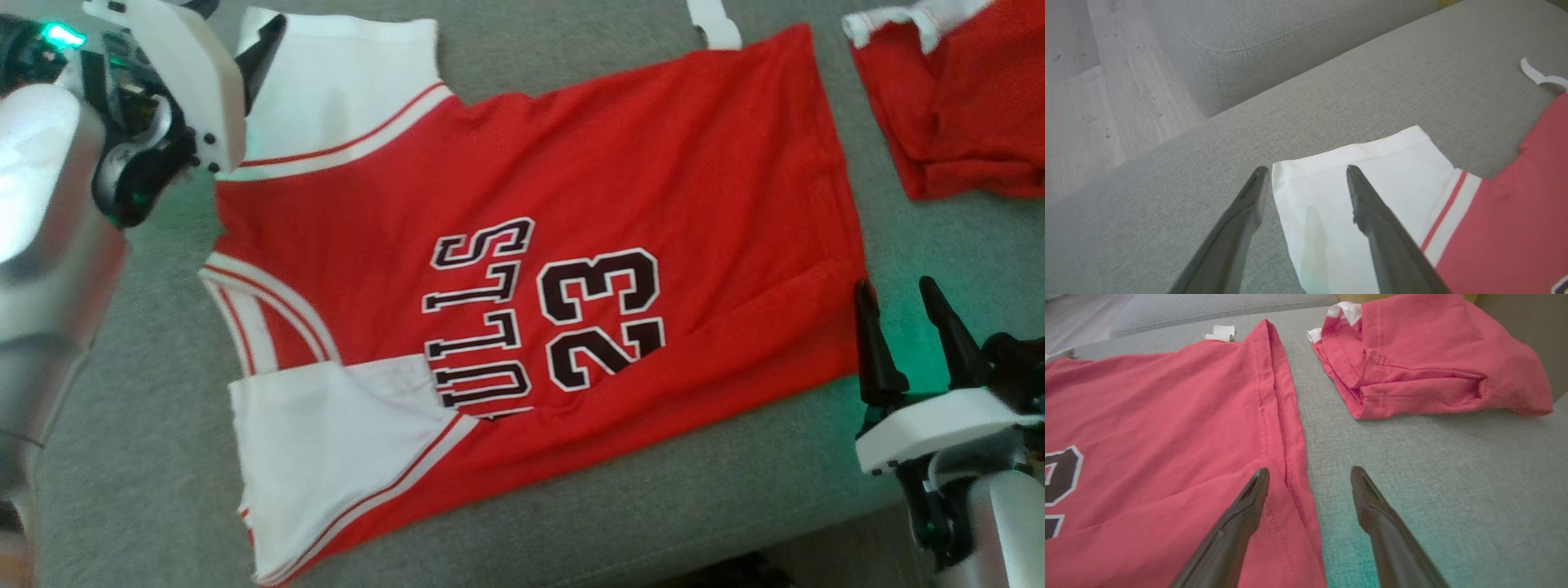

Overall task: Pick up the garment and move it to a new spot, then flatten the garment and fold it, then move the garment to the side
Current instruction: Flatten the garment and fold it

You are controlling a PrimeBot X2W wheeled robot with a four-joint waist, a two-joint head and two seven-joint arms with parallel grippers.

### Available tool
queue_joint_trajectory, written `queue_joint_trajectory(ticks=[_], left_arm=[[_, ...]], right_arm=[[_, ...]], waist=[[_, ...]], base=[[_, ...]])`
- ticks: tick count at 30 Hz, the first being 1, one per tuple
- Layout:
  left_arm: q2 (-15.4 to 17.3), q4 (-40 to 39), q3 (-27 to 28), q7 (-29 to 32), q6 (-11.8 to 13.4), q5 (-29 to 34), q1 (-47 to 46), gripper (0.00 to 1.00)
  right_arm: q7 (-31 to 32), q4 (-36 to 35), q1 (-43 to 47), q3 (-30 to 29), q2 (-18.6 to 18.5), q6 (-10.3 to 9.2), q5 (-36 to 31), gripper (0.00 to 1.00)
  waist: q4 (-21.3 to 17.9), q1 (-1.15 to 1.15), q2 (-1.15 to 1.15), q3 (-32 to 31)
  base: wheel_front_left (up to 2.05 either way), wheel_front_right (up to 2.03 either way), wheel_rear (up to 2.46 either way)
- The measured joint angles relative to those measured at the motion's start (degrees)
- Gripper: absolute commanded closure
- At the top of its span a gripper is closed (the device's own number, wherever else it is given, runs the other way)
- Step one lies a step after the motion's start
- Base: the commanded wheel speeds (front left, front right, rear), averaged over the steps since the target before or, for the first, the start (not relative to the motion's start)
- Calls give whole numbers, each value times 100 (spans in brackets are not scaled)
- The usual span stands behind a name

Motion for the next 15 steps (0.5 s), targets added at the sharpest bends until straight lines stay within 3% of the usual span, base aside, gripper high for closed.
queue_joint_trajectory(ticks=[15], left_arm=[[294,1005,-335,-110,-47,102,-505,0]], right_arm=[[-248,327,-304,230,15,0,99,0]], waist=[[-548,-2,0,522]], base=[[0,0,0]])
